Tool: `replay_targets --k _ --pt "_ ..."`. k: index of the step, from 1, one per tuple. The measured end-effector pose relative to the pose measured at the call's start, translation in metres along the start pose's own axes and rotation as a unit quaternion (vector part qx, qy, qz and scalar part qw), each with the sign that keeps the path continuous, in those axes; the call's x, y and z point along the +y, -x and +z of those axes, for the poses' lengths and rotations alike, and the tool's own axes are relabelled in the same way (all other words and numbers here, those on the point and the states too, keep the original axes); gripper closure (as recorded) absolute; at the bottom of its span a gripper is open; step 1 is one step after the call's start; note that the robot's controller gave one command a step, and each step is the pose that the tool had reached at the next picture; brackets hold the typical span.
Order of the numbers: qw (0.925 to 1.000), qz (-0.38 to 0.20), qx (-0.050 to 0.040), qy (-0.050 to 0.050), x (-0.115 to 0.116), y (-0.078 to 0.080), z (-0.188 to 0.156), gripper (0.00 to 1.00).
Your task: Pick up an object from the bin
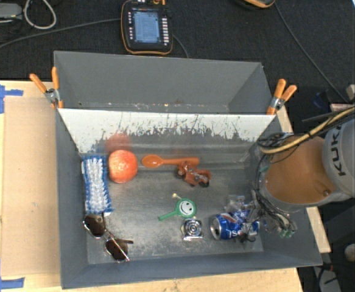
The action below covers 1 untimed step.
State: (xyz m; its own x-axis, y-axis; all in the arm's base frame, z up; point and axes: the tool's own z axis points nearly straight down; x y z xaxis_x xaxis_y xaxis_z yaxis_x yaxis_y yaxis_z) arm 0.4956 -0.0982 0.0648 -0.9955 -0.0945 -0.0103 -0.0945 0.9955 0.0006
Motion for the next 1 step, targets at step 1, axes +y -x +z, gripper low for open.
replay_targets --k 1 --pt "1.0 0.0 0.0 0.0 0.0 0.0 -0.0001 1.0"
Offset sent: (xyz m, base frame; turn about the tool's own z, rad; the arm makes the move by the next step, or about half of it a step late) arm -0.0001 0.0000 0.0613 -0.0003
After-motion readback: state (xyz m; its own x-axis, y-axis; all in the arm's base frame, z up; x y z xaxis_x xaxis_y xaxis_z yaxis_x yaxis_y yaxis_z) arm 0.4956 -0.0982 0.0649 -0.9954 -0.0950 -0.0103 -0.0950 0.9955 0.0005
